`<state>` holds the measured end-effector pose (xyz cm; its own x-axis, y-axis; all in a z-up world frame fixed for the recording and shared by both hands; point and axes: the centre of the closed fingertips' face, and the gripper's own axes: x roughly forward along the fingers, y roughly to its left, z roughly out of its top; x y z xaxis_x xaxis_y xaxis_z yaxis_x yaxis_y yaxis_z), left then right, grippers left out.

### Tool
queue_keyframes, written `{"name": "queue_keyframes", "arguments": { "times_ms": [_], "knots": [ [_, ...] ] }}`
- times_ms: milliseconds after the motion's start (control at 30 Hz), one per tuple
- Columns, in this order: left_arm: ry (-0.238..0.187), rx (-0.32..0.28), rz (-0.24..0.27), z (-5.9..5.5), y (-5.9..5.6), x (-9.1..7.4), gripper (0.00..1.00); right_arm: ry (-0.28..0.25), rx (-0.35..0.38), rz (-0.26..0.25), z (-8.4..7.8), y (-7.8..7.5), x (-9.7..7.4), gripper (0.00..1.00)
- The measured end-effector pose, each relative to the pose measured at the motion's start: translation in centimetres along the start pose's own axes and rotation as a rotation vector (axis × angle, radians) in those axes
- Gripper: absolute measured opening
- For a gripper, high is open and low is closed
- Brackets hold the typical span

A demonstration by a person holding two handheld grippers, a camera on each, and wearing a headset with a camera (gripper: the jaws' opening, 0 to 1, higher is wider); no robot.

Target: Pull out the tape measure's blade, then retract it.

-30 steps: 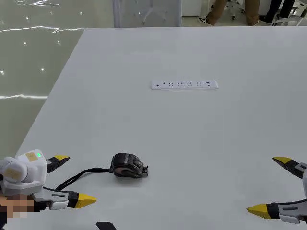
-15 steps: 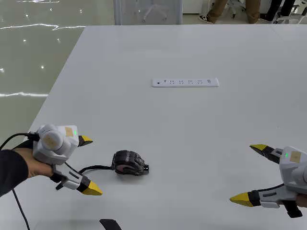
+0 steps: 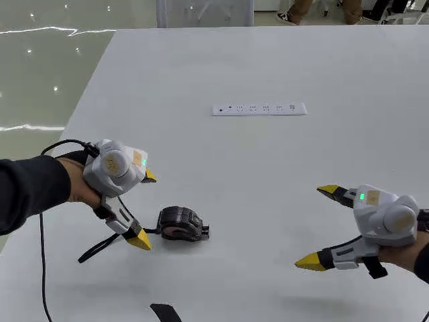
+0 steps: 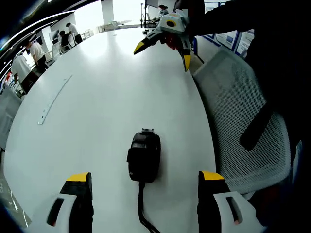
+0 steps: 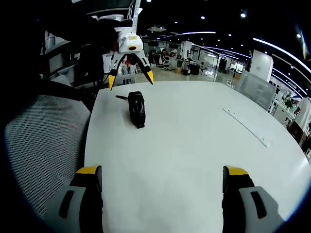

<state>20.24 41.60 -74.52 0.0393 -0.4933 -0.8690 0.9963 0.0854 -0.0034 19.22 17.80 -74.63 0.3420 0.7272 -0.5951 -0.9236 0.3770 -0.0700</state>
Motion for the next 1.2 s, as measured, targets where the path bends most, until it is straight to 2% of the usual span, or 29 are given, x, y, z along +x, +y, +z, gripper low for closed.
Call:
{"name": "queue_keyframes", "arguments": {
  "times_ms": [67,133,267,467,633,733,967,1200],
  "knots": [
    [0.015,0.014,-0.013,0.0,0.0,1.1,0.84,0.015,-0.018,0.021,0.1,0.1,0.9,1.0],
    [0.031,0.03,-0.027,-0.1,-0.1,1.9,0.81,0.002,-0.005,0.034,0.7,0.3,1.6,1.0],
    [0.03,0.033,-0.034,0.0,-0.1,3.3,0.75,-0.027,0.005,0.071,1.8,1.2,3.1,1.0],
    [0.047,0.039,-0.041,-0.2,-0.1,4.6,0.66,-0.04,-0.03,0.141,3.5,2.2,5.1,1.0],
    [0.043,0.045,-0.054,0.1,-0.2,5.5,0.58,-0.058,-0.059,0.19,5.4,2.8,7.6,0.94],
    [0.046,0.053,-0.05,0.2,0.0,5.9,0.52,-0.047,-0.103,0.24,5.7,3.7,9.2,0.9],
    [0.051,0.066,-0.036,0.5,0.5,6.2,0.37,-0.024,-0.139,0.271,6.5,4.7,12.6,0.82],
    [0.059,0.058,-0.02,0.4,0.4,6.4,0.35,0.005,-0.137,0.268,6.1,4.4,15.0,0.74]
  ]
}}
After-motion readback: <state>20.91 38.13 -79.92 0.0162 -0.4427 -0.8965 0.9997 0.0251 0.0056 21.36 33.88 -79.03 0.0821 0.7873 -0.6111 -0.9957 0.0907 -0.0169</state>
